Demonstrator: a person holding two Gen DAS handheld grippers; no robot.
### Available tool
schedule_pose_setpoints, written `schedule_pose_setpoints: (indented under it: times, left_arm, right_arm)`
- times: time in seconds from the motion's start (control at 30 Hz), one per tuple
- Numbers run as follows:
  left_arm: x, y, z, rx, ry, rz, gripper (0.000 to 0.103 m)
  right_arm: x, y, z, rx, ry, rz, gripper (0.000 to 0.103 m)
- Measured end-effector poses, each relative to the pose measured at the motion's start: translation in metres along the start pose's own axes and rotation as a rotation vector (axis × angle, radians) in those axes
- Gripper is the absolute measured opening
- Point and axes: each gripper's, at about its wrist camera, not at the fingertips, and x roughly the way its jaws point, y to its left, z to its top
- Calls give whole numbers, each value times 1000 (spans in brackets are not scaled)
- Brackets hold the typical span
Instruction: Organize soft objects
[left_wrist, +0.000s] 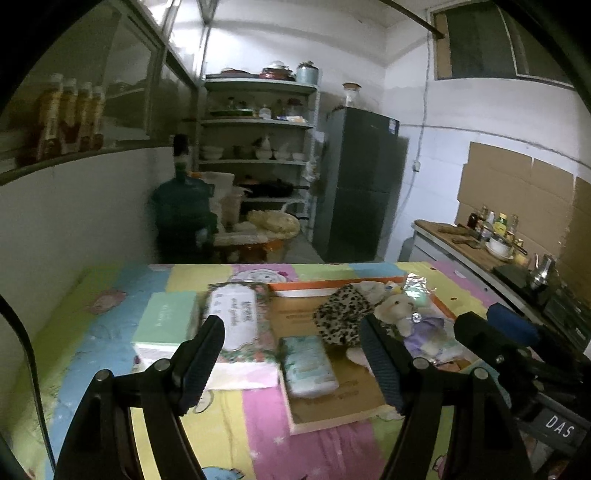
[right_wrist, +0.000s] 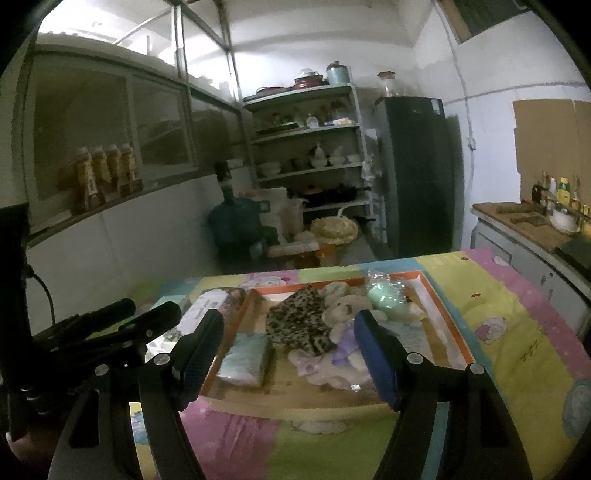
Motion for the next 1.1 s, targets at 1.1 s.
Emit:
schedule_pose_setpoints:
  times: [1.1]
  left_arm:
    - [-99,30,-58,-30,-66,160,75]
  right_arm:
    - [-59,82,-52,-47,-64,-83,75]
